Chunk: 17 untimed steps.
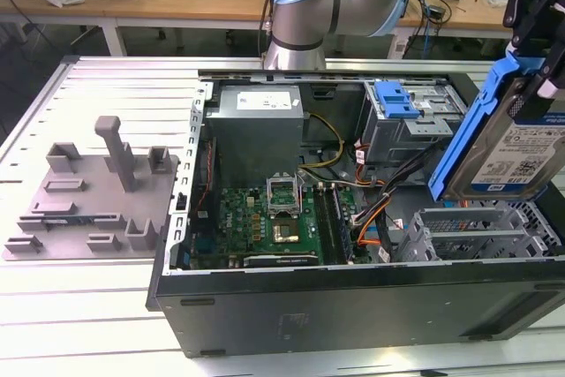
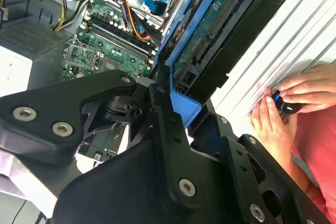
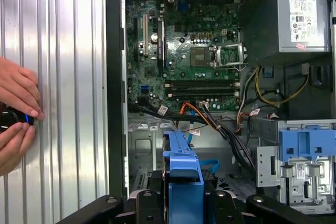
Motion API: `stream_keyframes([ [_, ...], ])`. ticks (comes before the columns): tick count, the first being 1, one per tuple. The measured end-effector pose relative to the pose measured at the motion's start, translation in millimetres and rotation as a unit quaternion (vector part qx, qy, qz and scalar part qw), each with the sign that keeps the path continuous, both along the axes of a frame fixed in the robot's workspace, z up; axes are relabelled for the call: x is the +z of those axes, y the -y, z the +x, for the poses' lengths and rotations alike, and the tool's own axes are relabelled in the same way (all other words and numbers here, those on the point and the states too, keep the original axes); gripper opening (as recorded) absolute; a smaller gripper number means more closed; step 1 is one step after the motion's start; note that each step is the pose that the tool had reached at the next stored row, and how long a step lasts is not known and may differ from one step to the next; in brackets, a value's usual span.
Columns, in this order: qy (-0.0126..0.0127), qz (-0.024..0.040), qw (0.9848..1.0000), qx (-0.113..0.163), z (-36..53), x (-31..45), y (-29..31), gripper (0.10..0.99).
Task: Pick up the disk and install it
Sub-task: 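Insert the disk into the insertion slot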
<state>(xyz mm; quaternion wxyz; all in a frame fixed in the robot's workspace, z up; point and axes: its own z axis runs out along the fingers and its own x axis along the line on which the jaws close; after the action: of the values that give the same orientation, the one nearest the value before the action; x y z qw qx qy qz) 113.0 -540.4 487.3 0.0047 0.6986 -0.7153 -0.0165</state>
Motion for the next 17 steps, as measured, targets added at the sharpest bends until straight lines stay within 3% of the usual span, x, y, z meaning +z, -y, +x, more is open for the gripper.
stream_keyframes([
  [17, 0.0000, -0.0001, 1.0000, 0.007, 2.6, -4.7, 0.2, 0.369],
])
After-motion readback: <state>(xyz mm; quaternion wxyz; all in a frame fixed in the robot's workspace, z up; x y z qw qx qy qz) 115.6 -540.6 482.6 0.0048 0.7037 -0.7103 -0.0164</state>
